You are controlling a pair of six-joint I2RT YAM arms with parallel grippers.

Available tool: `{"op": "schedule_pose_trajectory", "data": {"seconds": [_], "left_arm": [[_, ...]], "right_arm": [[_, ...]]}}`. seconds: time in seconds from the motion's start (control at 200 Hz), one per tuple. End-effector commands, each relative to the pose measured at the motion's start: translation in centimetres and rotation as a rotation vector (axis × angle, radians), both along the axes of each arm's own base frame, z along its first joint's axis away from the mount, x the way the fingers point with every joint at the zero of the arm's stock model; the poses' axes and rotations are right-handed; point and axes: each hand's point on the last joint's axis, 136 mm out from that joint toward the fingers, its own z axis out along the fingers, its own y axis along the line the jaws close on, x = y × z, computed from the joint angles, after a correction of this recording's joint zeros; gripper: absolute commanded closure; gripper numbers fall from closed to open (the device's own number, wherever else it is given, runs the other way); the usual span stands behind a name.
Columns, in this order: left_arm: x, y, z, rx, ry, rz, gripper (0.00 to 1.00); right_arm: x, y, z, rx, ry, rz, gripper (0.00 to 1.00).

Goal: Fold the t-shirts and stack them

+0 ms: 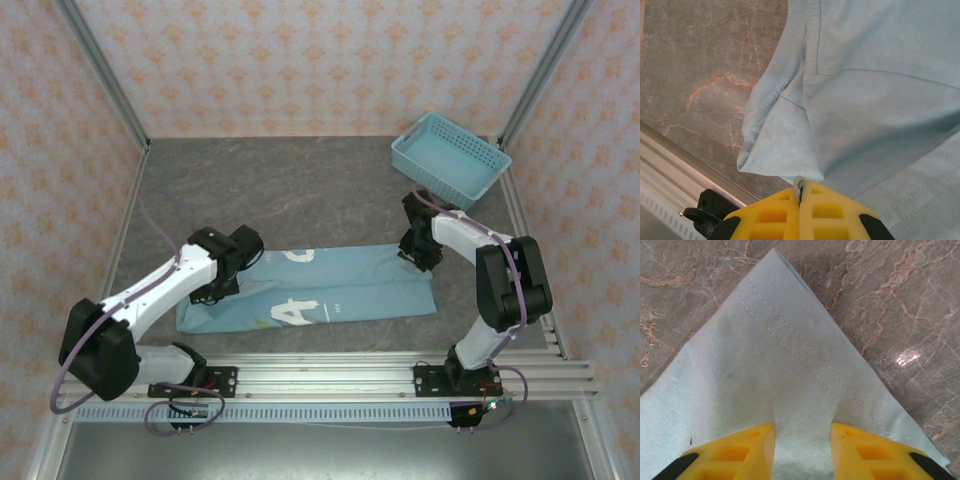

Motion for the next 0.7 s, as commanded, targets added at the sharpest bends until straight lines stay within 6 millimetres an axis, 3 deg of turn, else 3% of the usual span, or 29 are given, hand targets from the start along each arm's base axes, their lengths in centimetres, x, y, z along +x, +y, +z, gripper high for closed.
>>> {"op": "schedule_pose_trajectory", "data": {"seconds": [0.0, 0.325, 0.48, 0.565, 0.631, 0.696], "left_arm": [[-0.2, 0.9, -1.3, 0.051, 0.052, 0.013, 1.00], [0.5, 2.9, -4.9, 0.099, 0.125, 0.134, 1.00], [0.7, 4.3, -5.8, 0.110, 0.118, 0.198, 0.92], [0.9, 4.7, -6.3, 0.100, 0.126, 0.226, 0.85], [1.2, 5.1, -6.2, 0.108, 0.129, 0.239, 0.66], [1.8, 5.4, -5.2, 0.118, 0.098, 0.247, 0.59]], "right_arm": [[0.0, -0.2, 0.2, -0.020, 0.011, 0.007, 0.66], [-0.2, -0.2, 0.3, -0.021, 0.009, 0.008, 0.66], [-0.2, -0.3, 0.6, -0.025, 0.001, 0.013, 0.66], [-0.2, -0.4, 0.9, -0.029, -0.006, 0.018, 0.66], [-0.1, -0.4, 1.1, -0.031, -0.012, 0.021, 0.66], [-0.1, -0.5, 1.4, -0.033, -0.018, 0.025, 0.66]]}}
